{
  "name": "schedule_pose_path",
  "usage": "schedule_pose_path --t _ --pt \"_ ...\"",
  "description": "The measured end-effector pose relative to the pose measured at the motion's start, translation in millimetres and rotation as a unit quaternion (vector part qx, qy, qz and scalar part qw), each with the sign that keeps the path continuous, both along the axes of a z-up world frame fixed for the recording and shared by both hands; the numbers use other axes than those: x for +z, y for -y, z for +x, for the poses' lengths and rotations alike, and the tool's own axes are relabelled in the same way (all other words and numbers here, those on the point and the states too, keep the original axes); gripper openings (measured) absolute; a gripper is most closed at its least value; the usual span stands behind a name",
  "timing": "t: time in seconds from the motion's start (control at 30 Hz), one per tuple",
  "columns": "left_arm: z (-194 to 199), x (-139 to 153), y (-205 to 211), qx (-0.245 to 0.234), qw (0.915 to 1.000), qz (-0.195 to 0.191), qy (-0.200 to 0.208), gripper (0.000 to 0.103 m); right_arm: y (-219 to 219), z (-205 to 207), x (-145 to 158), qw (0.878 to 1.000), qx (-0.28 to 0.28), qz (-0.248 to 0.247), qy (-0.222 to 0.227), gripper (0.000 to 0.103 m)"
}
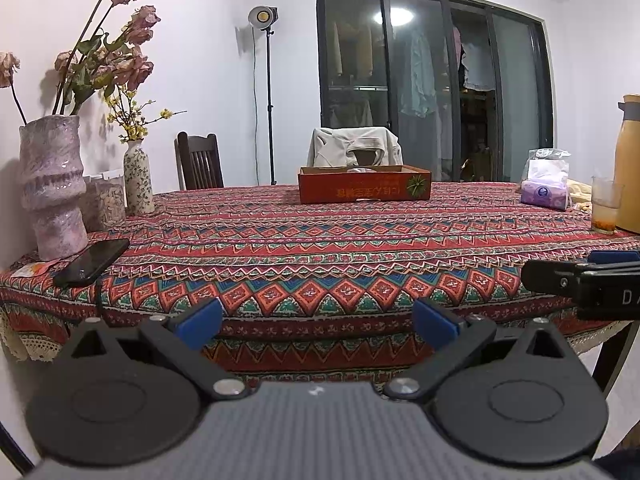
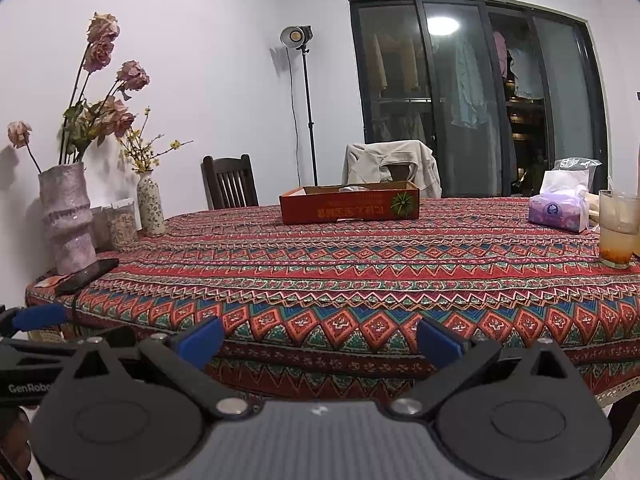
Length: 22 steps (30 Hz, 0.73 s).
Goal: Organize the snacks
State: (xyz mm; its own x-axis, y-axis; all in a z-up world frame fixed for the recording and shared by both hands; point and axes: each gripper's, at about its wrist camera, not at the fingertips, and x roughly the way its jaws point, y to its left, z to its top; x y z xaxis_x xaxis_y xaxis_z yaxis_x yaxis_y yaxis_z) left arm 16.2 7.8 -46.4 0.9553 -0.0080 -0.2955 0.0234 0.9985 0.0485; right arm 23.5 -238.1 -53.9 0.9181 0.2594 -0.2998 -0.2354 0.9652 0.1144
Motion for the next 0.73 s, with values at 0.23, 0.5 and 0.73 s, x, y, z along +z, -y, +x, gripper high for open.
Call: schedule_pose_path --t 0.23,0.5,0.73 --pt "-2.1 0.9 0.9 -0.003 1.0 0.002 0.008 0.103 0.4 -0.5 -0.1 1.0 0.001 0.0 0.001 0.103" --pt "-2.6 0.9 2.1 -0.005 0.9999 0.003 0.009 0.103 0.3 -1.8 0.4 1.0 0.001 -0.001 0.003 0.103" --pt "-3.4 1.2 2.9 -0.011 0.9998 0.007 0.014 0.103 -1.9 -3.2 1.9 1.0 0.003 -0.003 0.009 0.103"
